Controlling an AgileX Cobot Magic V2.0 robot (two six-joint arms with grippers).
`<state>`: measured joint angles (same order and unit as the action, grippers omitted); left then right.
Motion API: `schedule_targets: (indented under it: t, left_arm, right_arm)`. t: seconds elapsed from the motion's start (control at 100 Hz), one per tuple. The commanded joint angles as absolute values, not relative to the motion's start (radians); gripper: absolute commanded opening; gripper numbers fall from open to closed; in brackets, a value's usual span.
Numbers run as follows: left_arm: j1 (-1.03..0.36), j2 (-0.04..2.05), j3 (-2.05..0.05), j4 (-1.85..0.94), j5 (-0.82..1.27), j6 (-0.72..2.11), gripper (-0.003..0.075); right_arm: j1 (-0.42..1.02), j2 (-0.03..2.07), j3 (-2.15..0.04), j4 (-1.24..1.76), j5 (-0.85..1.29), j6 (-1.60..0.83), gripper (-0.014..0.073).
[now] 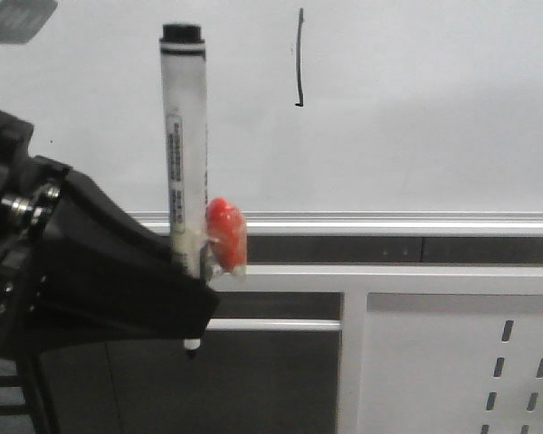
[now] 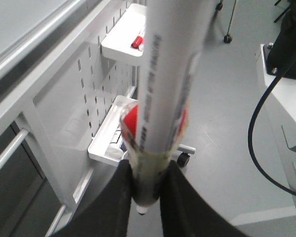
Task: Write number 1 on whiteboard
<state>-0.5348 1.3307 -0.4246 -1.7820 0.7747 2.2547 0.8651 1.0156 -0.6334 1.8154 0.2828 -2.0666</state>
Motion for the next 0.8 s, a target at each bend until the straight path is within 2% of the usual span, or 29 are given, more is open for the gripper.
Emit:
schedule_targets:
  t: [0.0,0.28,0.5,0.64,0.79]
  left_arm:
    - [-0.540,1.316,-0.429,-1.853,0.803,2.247,-0.0018]
    - [-0.540,1.310,-0.425,-1.853,0.692,2.210,-0.0018]
    - [-0.488,1.244,-0.438,-1.853,0.586,2.121,-0.0018]
    - [-0.462,1.180,-0.490,-1.853,0.449,2.080,-0.0018]
    - [-0.460,1.176,-0.557,-1.853,0.392,2.049,-0.0018]
  right_arm:
    - [0.864,0.961,-0.669,1.861,0.238,-2.070,0.0391]
    - [0.866,0.828,-0.669,1.861,-0.021,-2.070,0.0391]
    - [0.866,0.763,-0.645,1.861,-0.058,-2.070,0.0391]
    - [0.866,0.760,-0.634,1.861,-0.084,-2.070,0.0390]
    - [0.866,0.760,-0.619,1.861,-0.084,-2.070,0.0390]
